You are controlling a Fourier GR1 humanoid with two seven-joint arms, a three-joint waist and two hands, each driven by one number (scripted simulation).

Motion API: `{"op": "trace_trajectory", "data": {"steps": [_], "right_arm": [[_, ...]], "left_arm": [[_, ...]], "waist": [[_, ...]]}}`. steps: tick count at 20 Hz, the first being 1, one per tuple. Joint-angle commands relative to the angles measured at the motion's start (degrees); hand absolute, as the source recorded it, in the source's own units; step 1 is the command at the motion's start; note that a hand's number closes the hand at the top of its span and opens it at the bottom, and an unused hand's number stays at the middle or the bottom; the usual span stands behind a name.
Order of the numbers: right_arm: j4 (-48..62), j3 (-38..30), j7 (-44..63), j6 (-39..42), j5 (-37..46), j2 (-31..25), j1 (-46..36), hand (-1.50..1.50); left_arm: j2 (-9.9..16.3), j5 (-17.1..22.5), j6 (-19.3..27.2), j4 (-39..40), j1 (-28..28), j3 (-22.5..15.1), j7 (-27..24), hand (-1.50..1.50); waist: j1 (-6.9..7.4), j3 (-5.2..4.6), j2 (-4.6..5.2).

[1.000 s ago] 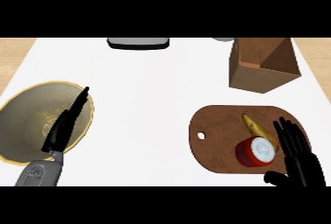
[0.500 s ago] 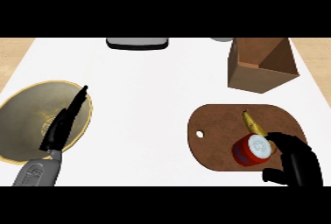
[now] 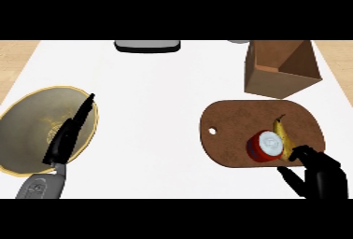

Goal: Pick the pear from the cutting board and place it in the cardboard box

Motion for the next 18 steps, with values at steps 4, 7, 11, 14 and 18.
{"op": "trace_trajectory", "data": {"steps": [4, 7, 11, 14, 18], "right_arm": [[5.2, 7.7, 17.6, 9.8, 15.5, 1.1, -9.2, 1.50], [9.4, 10.6, 20.6, 22.2, 17.4, 1.1, -13.9, 1.50], [9.8, 15.4, 35.9, 35.3, 22.1, 1.1, -27.9, 1.50], [10.6, 20.2, 48.2, 42.7, 21.3, 1.1, -39.0, 1.50], [8.0, 23.1, 61.8, 51.9, 22.9, 1.2, -48.9, 1.50]], "left_arm": [[-0.3, -0.1, -1.3, -0.5, -2.7, -0.5, 1.9, 0.00], [-0.5, -0.4, -2.1, -0.5, -3.9, -1.8, 0.3, 0.00], [-1.3, -1.2, -1.8, 0.9, -4.4, -2.5, 0.7, 0.00], [-2.3, -1.8, 0.0, 2.9, -3.9, -2.2, -0.5, 0.00], [-1.0, -1.2, -0.4, 2.5, -0.4, -0.9, -1.9, 0.00]], "waist": [[2.74, 0.51, 1.01], [6.69, 0.12, 2.44], [5.83, 0.29, 1.20], [4.69, 0.45, 0.84], [2.90, 0.55, 0.22]]}}
